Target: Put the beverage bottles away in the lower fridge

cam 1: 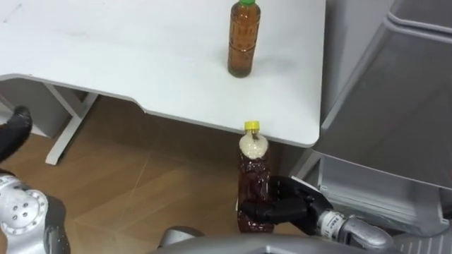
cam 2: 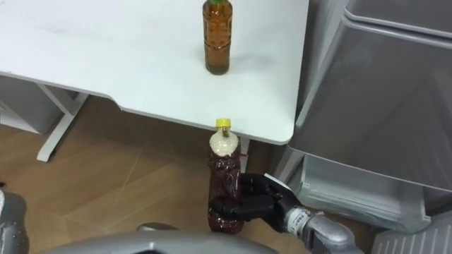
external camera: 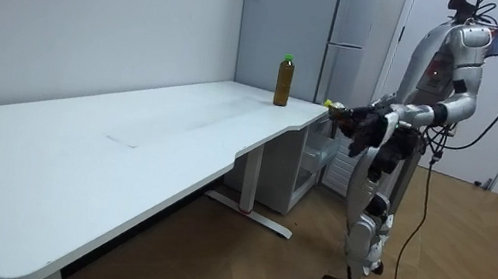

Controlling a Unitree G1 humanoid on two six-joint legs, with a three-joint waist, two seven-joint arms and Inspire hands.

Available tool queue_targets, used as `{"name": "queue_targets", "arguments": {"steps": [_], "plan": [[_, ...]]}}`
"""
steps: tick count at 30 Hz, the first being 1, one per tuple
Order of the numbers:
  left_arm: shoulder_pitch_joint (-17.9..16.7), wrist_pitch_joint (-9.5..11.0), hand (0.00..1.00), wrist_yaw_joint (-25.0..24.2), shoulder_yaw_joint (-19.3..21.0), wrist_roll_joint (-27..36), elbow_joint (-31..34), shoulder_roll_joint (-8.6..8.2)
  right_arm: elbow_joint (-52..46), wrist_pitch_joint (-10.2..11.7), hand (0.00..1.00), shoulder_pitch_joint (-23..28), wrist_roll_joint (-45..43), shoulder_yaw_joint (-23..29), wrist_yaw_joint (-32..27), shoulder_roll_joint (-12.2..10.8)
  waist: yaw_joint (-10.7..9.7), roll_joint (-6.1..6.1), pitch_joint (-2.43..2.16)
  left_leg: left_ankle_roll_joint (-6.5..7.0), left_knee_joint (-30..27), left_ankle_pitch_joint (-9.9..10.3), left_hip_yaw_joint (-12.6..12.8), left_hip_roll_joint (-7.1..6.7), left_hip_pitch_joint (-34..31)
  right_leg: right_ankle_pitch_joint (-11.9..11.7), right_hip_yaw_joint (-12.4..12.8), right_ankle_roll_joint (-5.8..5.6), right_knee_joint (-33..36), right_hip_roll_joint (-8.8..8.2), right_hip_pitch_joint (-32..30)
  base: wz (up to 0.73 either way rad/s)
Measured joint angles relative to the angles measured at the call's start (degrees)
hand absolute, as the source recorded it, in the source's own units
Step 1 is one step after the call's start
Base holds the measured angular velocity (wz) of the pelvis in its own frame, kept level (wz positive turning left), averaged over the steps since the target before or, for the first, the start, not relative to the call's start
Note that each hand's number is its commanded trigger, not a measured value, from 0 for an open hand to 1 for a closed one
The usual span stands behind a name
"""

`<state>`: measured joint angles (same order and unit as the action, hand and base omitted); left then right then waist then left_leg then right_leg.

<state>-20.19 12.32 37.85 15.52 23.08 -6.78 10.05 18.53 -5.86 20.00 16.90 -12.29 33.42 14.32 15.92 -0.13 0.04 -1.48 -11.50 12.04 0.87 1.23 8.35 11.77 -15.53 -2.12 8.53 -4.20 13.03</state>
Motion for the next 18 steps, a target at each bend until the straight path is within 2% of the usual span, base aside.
{"name": "queue_targets", "arguments": {"steps": [1, 4, 5, 8, 10, 14, 18], "plan": [[-0.33, -0.30, 0.00, -0.30, -0.58, 0.19, -0.84, -0.05, 0.00, -0.09, 1.00, -0.20, 0.25, -0.01, -0.14, -0.03, -0.03, -0.04, 0.00, 0.00, 0.08, 0.00, 0.17, 0.02, 0.10, 0.00, 0.08, 0.00, 0.00, 0.00, 0.03, -0.08], [-0.99, -1.38, 0.00, -2.71, -3.14, 6.42, -7.72, -0.03, -0.09, -0.61, 1.00, -1.28, 1.04, 0.03, -1.35, -0.85, -0.19, -0.13, 0.01, 0.00, 0.26, 0.00, 0.69, 0.09, 0.50, 0.00, 0.54, 0.00, 0.17, 0.01, -0.06, -0.08], [-1.00, -1.57, 0.00, -3.61, -4.88, 8.65, -11.66, -0.02, -0.10, -0.90, 1.00, -1.71, 1.22, 0.02, -1.70, -1.06, -0.47, -0.22, 0.08, 0.00, 0.28, 0.00, 0.82, 0.10, 0.43, 0.00, 0.74, 0.00, 0.14, 0.02, -0.13, -0.07], [-1.67, -4.33, 0.00, -5.78, -9.26, 14.89, -18.72, -0.09, -0.10, -2.43, 1.00, -2.39, 3.03, -0.11, -2.76, -1.65, -1.05, -0.75, 0.18, 0.00, 0.36, 0.03, 0.82, 0.08, 0.30, 0.00, 0.97, -0.02, 0.15, 0.04, -0.07, -0.02], [-2.74, -6.23, 0.00, -8.17, -11.37, 16.84, -22.59, -0.17, -0.10, -3.07, 1.00, -2.81, 4.63, -0.16, -3.28, -1.96, -1.53, -0.91, 0.19, 0.00, 0.43, 0.04, 1.28, 0.18, 0.37, 0.00, 1.42, -0.01, 0.15, 0.10, -0.26, -0.07], [-2.97, -7.74, 0.00, -12.60, -12.91, 17.56, -30.58, -0.25, -0.10, -4.28, 1.00, -2.98, 7.89, -0.50, -4.35, -1.93, -2.22, -0.93, 0.19, 0.00, 0.93, 0.04, 1.48, 0.18, 0.39, 0.00, 1.61, -0.01, 0.11, 0.10, -0.28, -0.02], [-4.27, -11.74, 0.00, -18.40, -14.73, 17.22, -37.99, -0.26, -0.09, -5.25, 1.00, -3.50, 8.30, -0.43, -5.01, -1.69, -4.11, -1.02, 0.17, 0.01, 0.73, 0.03, 1.58, 0.17, -0.27, -0.01, 2.01, -0.01, 0.12, 0.15, -1.17, -0.03]]}}
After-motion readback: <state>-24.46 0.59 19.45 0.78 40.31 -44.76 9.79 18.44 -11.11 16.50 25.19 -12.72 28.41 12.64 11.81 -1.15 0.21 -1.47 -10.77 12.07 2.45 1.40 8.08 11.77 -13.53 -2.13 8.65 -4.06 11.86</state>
